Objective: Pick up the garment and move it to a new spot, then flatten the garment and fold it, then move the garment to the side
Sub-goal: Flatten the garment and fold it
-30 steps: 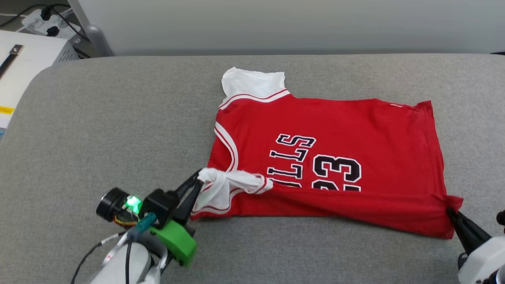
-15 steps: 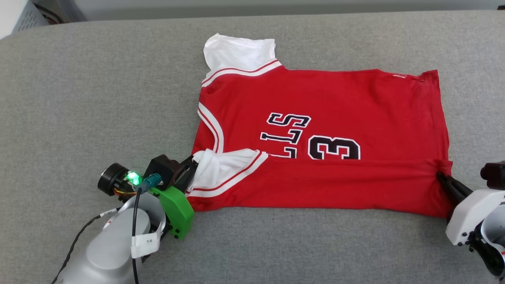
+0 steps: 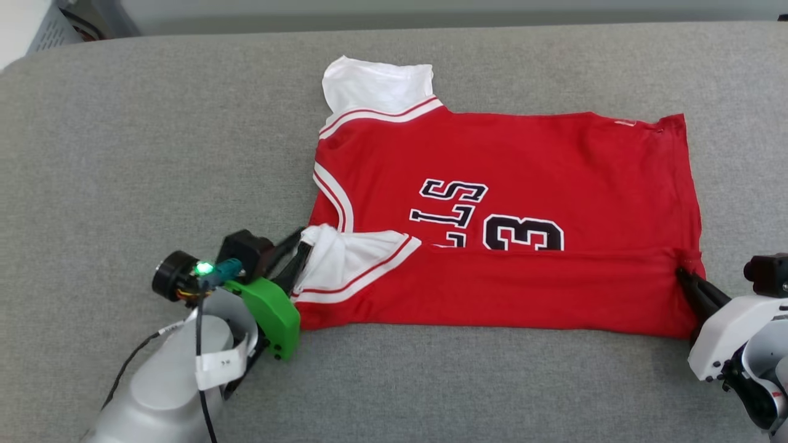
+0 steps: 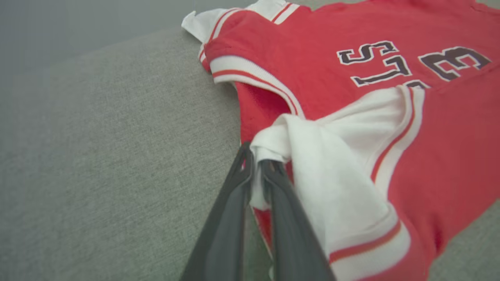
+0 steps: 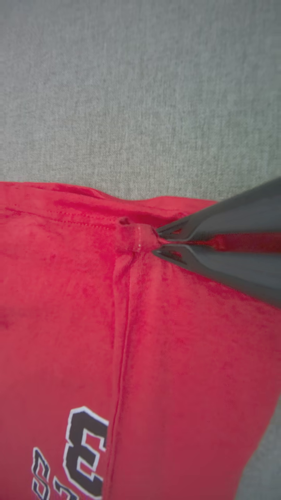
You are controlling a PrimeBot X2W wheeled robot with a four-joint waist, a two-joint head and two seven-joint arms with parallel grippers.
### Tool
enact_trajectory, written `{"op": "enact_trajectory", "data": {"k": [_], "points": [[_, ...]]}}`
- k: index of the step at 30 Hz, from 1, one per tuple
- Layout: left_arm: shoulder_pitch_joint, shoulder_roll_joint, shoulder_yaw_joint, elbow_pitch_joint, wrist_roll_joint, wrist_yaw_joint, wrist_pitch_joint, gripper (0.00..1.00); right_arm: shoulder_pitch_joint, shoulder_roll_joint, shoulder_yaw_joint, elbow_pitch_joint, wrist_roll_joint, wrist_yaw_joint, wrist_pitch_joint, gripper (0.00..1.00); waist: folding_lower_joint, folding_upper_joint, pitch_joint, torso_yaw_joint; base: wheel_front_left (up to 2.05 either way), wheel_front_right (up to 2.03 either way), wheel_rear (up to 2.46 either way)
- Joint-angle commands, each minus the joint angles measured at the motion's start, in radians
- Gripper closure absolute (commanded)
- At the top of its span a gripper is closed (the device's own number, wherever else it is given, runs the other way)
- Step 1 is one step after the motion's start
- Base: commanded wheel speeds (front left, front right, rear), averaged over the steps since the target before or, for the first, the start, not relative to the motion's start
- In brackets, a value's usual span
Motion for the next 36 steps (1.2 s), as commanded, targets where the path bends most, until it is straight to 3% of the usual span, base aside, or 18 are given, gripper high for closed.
{"op": "enact_trajectory", "data": {"k": [1, 4, 5, 8, 14, 15, 19, 23, 27, 36], "points": [[0.016, 0.015, 0.025, -0.017, -0.003, -0.002, 0.001, 0.00, 0.028, -0.002, 0.010, -0.007, 0.013, -0.001, -0.010, 0.00, 0.0000, 0.0000, -0.030, 0.012, 0.00, 0.00, 0.00], [0.022, 0.042, 0.052, -0.059, -0.008, -0.002, 0.001, 0.00, 0.059, -0.013, 0.000, -0.039, 0.024, -0.001, -0.030, 0.00, 0.0000, 0.0000, -0.056, 0.024, 0.00, 0.00, 0.00], [0.011, 0.085, 0.055, -0.099, -0.036, -0.002, 0.002, 0.00, 0.094, -0.019, -0.014, -0.077, 0.019, -0.001, -0.039, 0.00, 0.0000, 0.0000, -0.081, 0.034, 0.00, 0.00, 0.00], [-0.017, 0.125, 0.043, -0.147, -0.083, -0.002, 0.054, 0.00, 0.121, -0.021, -0.034, -0.109, 0.009, -0.001, -0.040, 0.00, 0.0000, 0.0000, -0.101, 0.043, 0.00, 0.00, 0.00], [-0.068, 0.177, -0.005, -0.281, -0.282, -0.002, 0.341, 0.00, 0.168, -0.013, -0.087, -0.177, -0.028, -0.001, -0.010, 0.00, 0.0000, 0.0000, -0.124, 0.060, 0.00, 0.00, 0.00], [-0.083, 0.187, -0.022, -0.299, -0.323, -0.002, 0.427, 0.00, 0.176, -0.010, -0.100, -0.192, -0.037, -0.001, -0.002, 0.00, 0.0000, 0.0000, -0.126, 0.061, 0.00, 0.00, 0.00], [-0.125, 0.200, -0.084, -0.329, -0.415, -0.002, 0.666, 0.00, 0.193, 0.002, -0.130, -0.226, -0.057, -0.001, 0.027, 0.00, 0.0000, 0.0000, -0.132, 0.061, 0.00, 0.00, 0.00], [-0.149, 0.194, -0.135, -0.315, -0.463, -0.002, 0.824, 0.00, 0.200, 0.016, -0.144, -0.256, -0.073, -0.001, 0.053, 0.00, 0.0000, 0.0000, -0.129, 0.049, 0.00, 0.00, 0.00], [-0.158, 0.185, -0.179, -0.288, -0.464, -0.002, 0.893, 0.00, 0.200, 0.027, -0.154, -0.278, -0.082, -0.001, 0.071, 0.00, 0.0000, 0.0000, -0.112, 0.027, 0.00, 0.00, 0.00], [-0.141, 0.144, -0.213, -0.154, -0.463, -0.001, 0.892, 0.00, 0.177, 0.043, -0.167, -0.298, -0.096, -0.001, 0.088, 0.00, 0.0000, 0.0000, -0.055, -0.017, 0.00, 0.00, 0.00]]}}
